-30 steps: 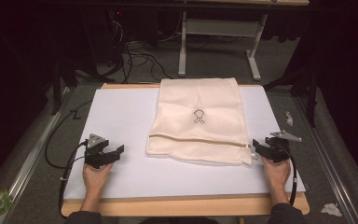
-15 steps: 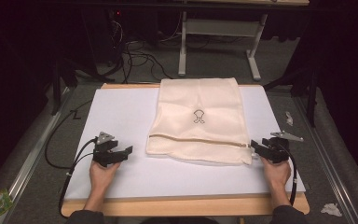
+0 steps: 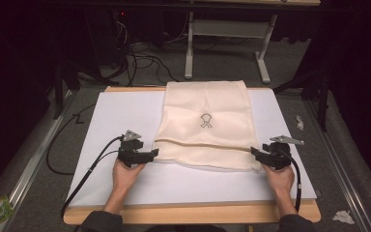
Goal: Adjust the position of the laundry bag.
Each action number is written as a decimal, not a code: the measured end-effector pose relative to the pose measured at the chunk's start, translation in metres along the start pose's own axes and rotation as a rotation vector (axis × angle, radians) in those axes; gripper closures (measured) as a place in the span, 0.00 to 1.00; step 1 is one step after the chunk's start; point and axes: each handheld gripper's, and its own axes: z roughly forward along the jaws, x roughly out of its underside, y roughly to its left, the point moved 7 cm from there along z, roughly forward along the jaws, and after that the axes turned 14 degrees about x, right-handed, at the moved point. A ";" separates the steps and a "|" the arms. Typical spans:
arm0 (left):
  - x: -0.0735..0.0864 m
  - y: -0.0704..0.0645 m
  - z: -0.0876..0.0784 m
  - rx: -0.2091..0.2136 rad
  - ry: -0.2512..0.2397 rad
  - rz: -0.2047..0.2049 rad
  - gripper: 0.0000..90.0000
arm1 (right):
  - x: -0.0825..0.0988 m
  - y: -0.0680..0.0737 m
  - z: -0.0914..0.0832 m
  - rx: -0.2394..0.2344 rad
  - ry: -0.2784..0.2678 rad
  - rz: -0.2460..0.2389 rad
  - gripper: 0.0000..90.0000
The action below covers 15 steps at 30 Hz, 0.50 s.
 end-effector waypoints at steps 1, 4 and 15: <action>0.000 0.000 0.000 0.000 0.000 0.000 0.28 | 0.000 0.000 0.000 0.000 0.000 0.000 0.49; -0.002 -0.003 0.007 -0.003 0.010 -0.006 0.28 | 0.001 0.002 0.004 0.005 0.013 -0.010 0.49; -0.008 -0.003 0.021 -0.021 0.021 -0.053 0.36 | 0.007 0.001 0.007 0.038 0.030 -0.004 0.50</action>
